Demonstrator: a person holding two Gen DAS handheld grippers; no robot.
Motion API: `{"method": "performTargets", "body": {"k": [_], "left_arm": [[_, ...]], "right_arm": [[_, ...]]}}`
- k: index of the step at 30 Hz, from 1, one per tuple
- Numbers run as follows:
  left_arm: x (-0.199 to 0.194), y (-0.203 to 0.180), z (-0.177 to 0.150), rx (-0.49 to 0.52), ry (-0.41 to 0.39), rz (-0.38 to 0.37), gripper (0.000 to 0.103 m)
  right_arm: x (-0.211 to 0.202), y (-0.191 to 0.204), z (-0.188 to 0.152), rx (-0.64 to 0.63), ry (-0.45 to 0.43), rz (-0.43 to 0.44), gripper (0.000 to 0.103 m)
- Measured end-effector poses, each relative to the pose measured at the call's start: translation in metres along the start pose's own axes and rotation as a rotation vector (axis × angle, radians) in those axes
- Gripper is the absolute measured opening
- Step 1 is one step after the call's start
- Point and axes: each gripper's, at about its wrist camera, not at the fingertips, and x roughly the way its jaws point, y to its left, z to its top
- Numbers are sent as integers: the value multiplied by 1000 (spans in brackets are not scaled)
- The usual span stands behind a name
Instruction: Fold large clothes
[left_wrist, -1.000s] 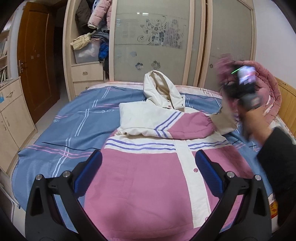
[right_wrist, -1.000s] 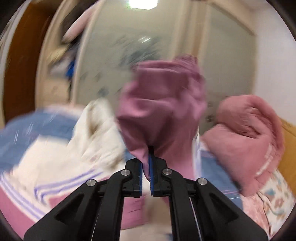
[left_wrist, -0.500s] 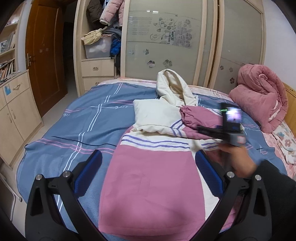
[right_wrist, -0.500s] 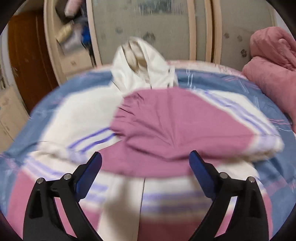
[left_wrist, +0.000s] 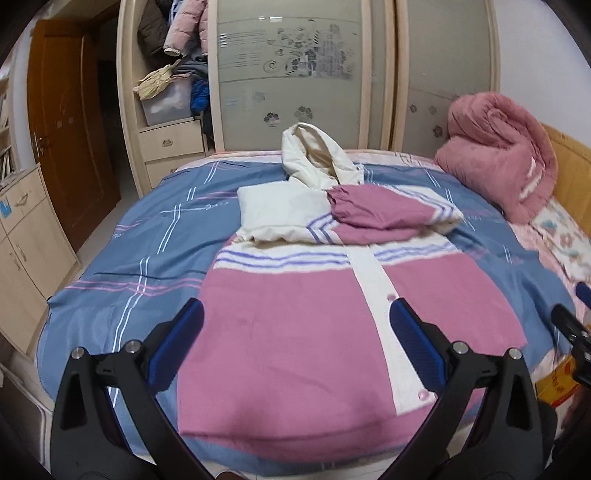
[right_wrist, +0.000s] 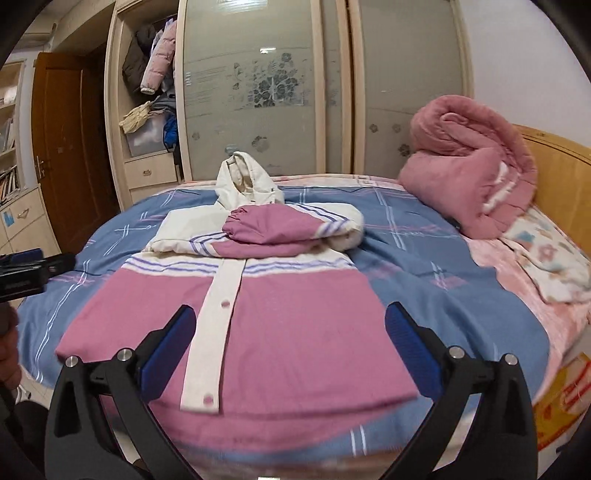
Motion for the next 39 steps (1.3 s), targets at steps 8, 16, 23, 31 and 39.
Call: {"method": "performTargets", "body": {"k": [8,16,23,31,39], "left_arm": [[-46,-16,-34,-21,24,-14,101],[-84,-14,-33,-47,-20,31,101],[-88,-17,-38,-46,10,36,101],[-92,-29,-36,-7,8,37,101],[-86,-37,-35,9,26,33,101]], "right_arm": [[-34,1,-15,-28,-38,33,102],[-43,-7,-19,-8,-61,74,102],[-45,-12,-22,0,-67,97,102],[-45,-12,-24,-4,-69,111,102],[-40,-15,-26,4,-68,119,102]]}}
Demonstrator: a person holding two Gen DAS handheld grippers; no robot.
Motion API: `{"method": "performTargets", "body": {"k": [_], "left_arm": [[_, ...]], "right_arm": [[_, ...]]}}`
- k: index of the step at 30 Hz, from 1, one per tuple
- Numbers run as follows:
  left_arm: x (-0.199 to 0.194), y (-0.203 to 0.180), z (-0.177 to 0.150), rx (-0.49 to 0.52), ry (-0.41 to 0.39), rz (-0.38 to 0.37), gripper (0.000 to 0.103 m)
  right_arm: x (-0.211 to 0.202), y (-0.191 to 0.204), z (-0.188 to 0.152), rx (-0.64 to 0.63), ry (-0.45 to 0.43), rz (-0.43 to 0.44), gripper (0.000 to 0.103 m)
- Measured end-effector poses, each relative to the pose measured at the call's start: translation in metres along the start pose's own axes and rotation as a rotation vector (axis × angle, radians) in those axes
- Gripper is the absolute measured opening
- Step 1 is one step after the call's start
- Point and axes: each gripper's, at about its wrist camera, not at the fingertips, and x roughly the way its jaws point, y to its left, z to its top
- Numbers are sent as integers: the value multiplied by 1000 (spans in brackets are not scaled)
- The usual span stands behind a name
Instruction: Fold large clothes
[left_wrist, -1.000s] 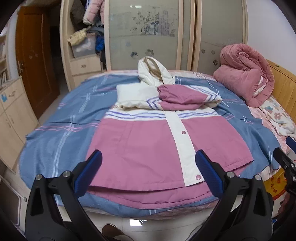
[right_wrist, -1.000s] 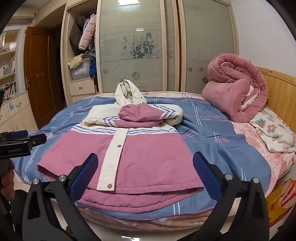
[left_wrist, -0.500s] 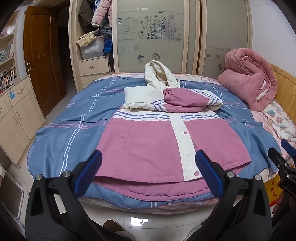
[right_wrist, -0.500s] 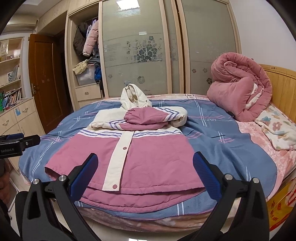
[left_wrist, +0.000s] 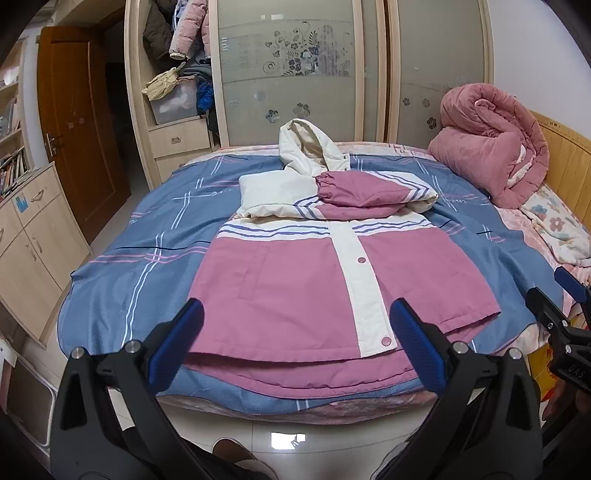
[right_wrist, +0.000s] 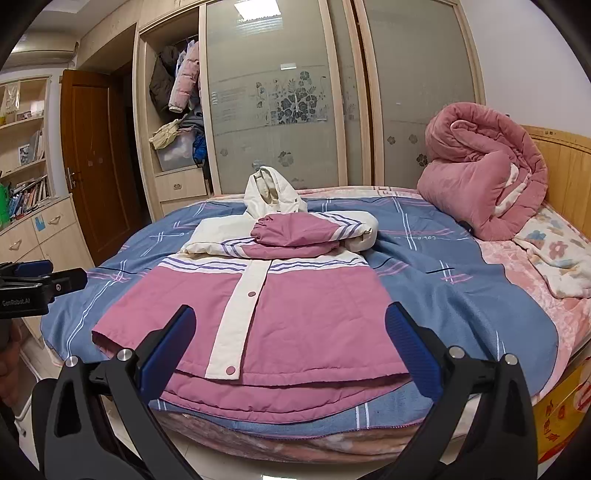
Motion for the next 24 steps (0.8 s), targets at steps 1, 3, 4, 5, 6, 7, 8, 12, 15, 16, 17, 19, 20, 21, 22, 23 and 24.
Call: {"method": "performTargets", "body": {"k": [1,3,4,5,6,7,8,12,15,16,17,19,20,21,22,23,24], "left_arm": [[2,-1,1,1,6,-4,101],[9,-2,3,2,24,-17,101],[14,-2,6,-1,30,-35,101],[17,-1,8,-6,27,-60,101],[20,-1,11,-10,18,-89,101],[26,1,16,-16,-7,-165,101],[30,3,20,-21,-17,-215,101],[73,7,53,-67,62,-334,101],[111,4,79,-71,135,-357,101],[128,5,91,-77,160,-372,101],[144,4,101,-86,184,-387,101],[180,3,123,-106,232,-410,101],[196,2,132,-114,248,-421,101],[212,0,141,-121,264,-428,101],[234,-4,151,-123,286,-442,101],[252,-8,159,-117,306,-449,101],[270,-12,167,-109,318,-447,101]], "right_arm": [[2,-1,-1,2,1,1,102],[7,-3,-2,8,3,4,102],[9,-4,-3,10,1,8,102],[12,-5,-4,14,-8,19,102],[14,-7,-6,16,-19,30,102],[17,-8,-7,17,-32,40,102],[21,-9,-10,15,-49,46,102],[44,-15,-25,21,-95,69,102],[64,-17,-42,30,-117,77,102],[71,-18,-49,29,-119,74,102],[78,-18,-56,26,-115,73,102],[89,-18,-65,24,-94,86,102],[97,-18,-69,28,-61,102,102],[102,-18,-69,36,-39,119,102],[104,-18,-70,41,-32,138,102],[105,-17,-69,35,-37,154,102],[105,-15,-68,18,-48,158,102]]}}
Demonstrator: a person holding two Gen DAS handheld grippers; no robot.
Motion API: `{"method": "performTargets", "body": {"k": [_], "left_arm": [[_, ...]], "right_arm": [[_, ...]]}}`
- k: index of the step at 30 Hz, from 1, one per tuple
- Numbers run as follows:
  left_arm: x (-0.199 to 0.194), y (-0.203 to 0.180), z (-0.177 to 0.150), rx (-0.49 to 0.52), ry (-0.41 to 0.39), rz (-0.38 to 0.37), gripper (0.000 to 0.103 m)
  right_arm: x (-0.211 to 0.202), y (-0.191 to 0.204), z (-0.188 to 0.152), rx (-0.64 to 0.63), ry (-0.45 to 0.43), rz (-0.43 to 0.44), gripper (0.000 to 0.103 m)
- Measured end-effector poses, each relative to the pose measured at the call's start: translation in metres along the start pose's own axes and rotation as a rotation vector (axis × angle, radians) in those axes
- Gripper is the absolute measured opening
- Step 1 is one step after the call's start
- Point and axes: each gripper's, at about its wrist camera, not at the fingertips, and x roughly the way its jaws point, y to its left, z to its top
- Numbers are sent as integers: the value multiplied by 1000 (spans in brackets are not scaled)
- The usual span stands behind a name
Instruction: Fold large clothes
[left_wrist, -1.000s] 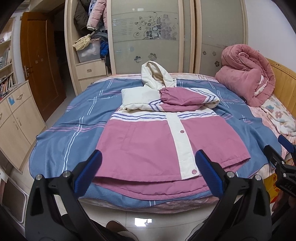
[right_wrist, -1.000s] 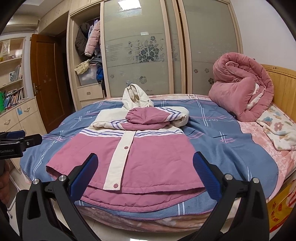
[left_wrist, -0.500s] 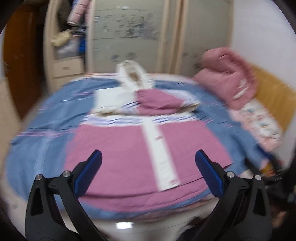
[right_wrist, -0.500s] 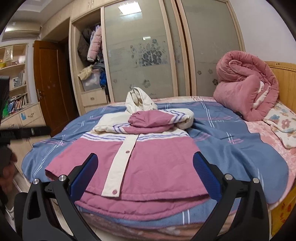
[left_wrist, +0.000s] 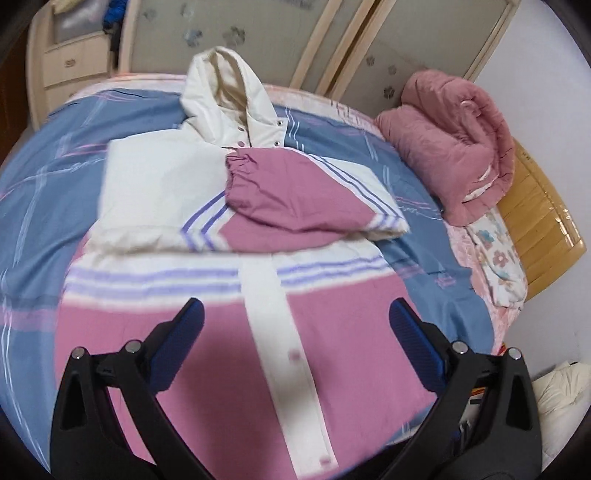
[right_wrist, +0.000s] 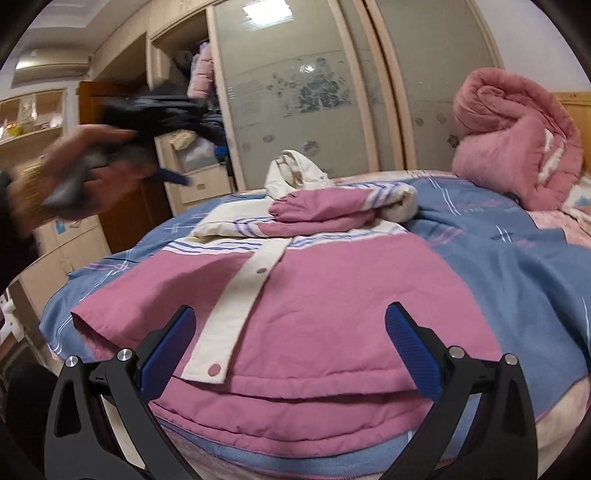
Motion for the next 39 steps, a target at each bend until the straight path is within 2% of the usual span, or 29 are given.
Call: {"method": "performTargets", "body": {"k": [3,6,10,12,15,17,19,20,23,27,29,32,34,36,39], "left_arm": [[53,9,36,6,61,19,100],[110,29,69,-48,116,43,97],[163,53,100,-109,170,48,73],[186,59,111,-108,186,58,72],[218,59,119,-75,229,117,68],[230,60,120,-85,240,139,54],[227,59,122,-92,180,149,37],[224,57,123,-83,156,146,34],[203,47,129,-16,83,170,31],[149,44,139,25,-28,202,26],[119,48,140,52,-78,246,26],[91,60,134,134,-125,354,25],[82,78,128,144,-119,400,25],[79,99,118,136,-87,414,25],[101,127,100,119,-12,426,32]], "right_arm": [[2,4,0,-37,-14,17,102],[7,2,0,-30,3,31,102],[11,-9,4,-6,9,30,102],[12,-18,5,24,16,30,102],[14,-27,7,56,17,23,102],[17,-33,6,71,29,18,102],[19,-34,5,78,40,16,102],[20,-34,5,77,44,13,102],[24,-33,3,75,54,11,102],[30,-30,0,67,72,16,102],[32,-27,-1,64,80,16,102],[37,-25,-4,62,94,17,102],[39,-23,-5,59,102,18,102],[42,-21,-6,57,111,18,102],[45,-20,-8,62,124,21,102]]}}
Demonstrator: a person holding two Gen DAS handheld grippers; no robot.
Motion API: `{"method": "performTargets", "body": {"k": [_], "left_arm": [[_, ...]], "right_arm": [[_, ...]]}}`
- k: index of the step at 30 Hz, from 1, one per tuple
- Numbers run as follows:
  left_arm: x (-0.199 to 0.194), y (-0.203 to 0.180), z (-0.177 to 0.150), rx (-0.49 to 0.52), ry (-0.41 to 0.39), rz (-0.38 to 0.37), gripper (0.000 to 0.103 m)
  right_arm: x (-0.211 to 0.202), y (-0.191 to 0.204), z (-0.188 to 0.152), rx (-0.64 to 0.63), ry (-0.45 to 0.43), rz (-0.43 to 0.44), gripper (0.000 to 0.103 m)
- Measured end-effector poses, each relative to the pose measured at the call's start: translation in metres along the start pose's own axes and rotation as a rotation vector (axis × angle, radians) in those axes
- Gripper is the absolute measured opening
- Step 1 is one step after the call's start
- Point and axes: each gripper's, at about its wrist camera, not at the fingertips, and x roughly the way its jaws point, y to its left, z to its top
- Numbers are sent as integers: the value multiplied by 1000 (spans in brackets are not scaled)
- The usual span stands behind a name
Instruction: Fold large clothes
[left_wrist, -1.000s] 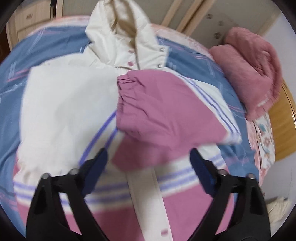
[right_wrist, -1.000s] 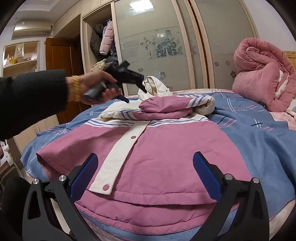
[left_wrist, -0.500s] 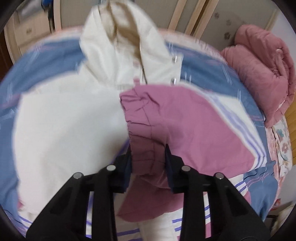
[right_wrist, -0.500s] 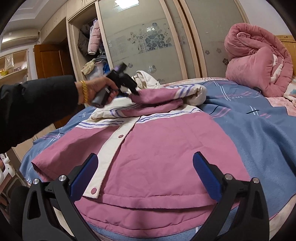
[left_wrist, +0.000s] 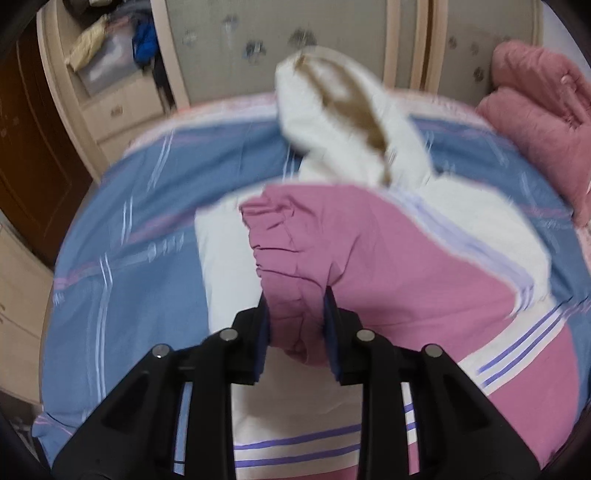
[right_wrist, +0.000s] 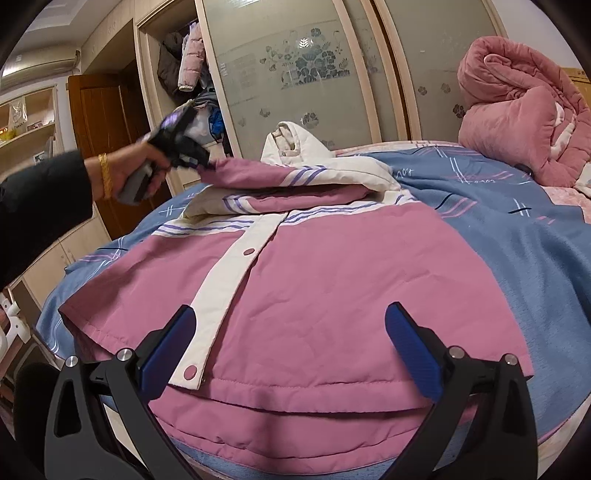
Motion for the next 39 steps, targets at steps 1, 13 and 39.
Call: {"method": "performTargets", "body": {"k": [1,13,39], "left_arm": [[14,2,-10,4,24,18,44],[-75,29,-102,-167,-197,72,101],[-311,-61,-372,-98,-289,51,101]], "right_arm": [[2,0,0,1,8,-3,102],[-1,1,-1,-20,-19,-33,102],[-135,36,13,-77,-70,-195,102]]}}
